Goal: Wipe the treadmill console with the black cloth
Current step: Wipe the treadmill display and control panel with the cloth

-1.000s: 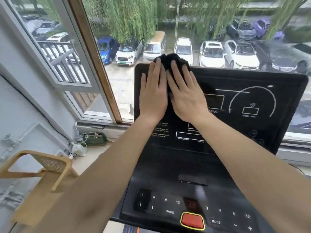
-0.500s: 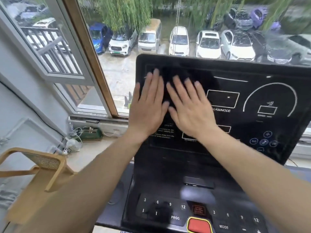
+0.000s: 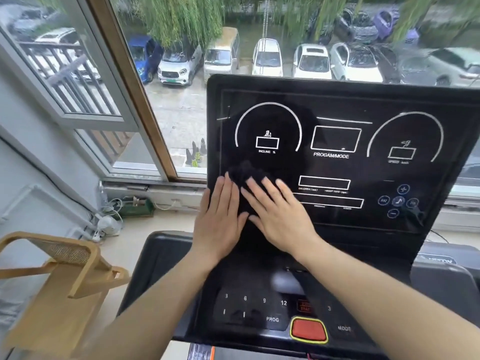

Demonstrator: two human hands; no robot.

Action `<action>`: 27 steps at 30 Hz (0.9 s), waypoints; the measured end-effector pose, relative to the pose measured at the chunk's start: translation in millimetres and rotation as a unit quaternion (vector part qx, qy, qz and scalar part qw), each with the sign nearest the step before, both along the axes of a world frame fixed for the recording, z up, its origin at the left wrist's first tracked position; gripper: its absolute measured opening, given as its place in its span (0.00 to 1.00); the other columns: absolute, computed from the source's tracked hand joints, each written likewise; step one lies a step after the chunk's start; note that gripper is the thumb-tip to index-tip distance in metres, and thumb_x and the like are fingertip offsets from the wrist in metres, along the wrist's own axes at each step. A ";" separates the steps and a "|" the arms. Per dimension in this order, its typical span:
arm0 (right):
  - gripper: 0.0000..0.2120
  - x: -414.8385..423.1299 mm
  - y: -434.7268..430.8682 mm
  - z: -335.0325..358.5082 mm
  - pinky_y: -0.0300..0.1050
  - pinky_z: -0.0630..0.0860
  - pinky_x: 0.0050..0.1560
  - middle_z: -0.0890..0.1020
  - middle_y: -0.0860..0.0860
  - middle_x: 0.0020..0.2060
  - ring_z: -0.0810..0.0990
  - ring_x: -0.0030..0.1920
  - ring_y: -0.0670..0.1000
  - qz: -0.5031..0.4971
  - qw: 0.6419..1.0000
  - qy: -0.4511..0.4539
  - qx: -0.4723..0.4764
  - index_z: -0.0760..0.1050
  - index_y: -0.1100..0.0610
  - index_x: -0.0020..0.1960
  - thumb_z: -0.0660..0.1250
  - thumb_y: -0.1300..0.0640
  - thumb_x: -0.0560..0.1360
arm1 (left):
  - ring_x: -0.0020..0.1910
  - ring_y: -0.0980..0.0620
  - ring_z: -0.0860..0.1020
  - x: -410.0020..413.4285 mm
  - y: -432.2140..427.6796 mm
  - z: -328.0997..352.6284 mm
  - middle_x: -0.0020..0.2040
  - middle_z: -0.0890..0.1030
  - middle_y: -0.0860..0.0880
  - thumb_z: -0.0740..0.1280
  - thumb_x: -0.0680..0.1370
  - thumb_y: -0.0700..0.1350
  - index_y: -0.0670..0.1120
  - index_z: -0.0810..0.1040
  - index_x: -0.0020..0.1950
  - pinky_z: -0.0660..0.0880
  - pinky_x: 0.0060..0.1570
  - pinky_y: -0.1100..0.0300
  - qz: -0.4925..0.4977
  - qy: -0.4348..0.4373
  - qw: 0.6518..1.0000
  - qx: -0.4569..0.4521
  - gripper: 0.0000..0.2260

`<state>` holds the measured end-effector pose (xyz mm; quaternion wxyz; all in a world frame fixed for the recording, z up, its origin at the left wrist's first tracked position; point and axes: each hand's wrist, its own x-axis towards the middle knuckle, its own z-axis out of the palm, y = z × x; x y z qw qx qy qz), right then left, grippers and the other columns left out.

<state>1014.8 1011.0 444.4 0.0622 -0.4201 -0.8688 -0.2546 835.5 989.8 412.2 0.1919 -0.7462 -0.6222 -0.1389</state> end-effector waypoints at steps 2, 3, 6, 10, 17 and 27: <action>0.33 7.7 25.4 40.4 0.55 0.43 0.78 0.56 0.53 0.81 0.59 0.78 0.57 -0.017 0.999 0.003 0.037 0.51 0.53 0.82 0.56 0.41 0.82 | 0.81 0.43 0.47 8.2 24.8 38.3 0.82 0.47 0.40 0.54 0.83 0.56 0.38 0.45 0.80 0.38 0.77 0.47 0.004 -0.021 0.999 0.028 0.34; 0.33 13.7 39.3 63.0 0.56 0.42 0.78 0.54 0.54 0.82 0.58 0.79 0.58 -0.037 0.997 0.020 0.057 0.49 0.53 0.82 0.54 0.41 0.83 | 0.81 0.43 0.47 16.0 40.8 63.6 0.82 0.48 0.40 0.54 0.84 0.55 0.38 0.45 0.81 0.40 0.77 0.46 0.006 -0.040 0.998 0.044 0.33; 0.33 43.8 67.6 114.0 0.57 0.41 0.78 0.50 0.56 0.82 0.53 0.81 0.58 -0.118 0.987 0.066 0.084 0.45 0.54 0.82 0.49 0.40 0.84 | 0.81 0.43 0.44 51.3 80.8 126.3 0.82 0.46 0.39 0.51 0.84 0.55 0.38 0.44 0.81 0.40 0.77 0.45 0.001 -0.071 0.994 0.078 0.32; 0.33 93.1 49.7 89.7 0.59 0.46 0.79 0.51 0.60 0.81 0.54 0.80 0.62 -0.182 0.975 0.113 0.056 0.47 0.57 0.82 0.51 0.42 0.84 | 0.81 0.43 0.45 106.7 78.6 117.0 0.82 0.45 0.40 0.50 0.85 0.56 0.39 0.44 0.81 0.43 0.78 0.45 -0.053 -0.043 0.995 0.078 0.32; 0.34 105.4 -33.3 -25.2 0.58 0.49 0.78 0.61 0.60 0.79 0.60 0.77 0.65 -0.130 0.988 0.063 -0.053 0.52 0.57 0.80 0.60 0.44 0.81 | 0.80 0.45 0.52 93.4 -2.8 -0.9 0.81 0.50 0.43 0.62 0.82 0.56 0.39 0.50 0.80 0.41 0.77 0.48 -0.119 0.042 0.992 -0.017 0.36; 0.34 146.1 46.7 67.2 0.59 0.43 0.78 0.51 0.58 0.81 0.53 0.80 0.61 -0.214 0.960 0.174 0.045 0.42 0.56 0.81 0.51 0.41 0.84 | 0.81 0.43 0.45 165.1 79.8 112.2 0.82 0.46 0.40 0.51 0.84 0.56 0.38 0.45 0.81 0.44 0.78 0.45 -0.073 -0.004 0.994 0.085 0.33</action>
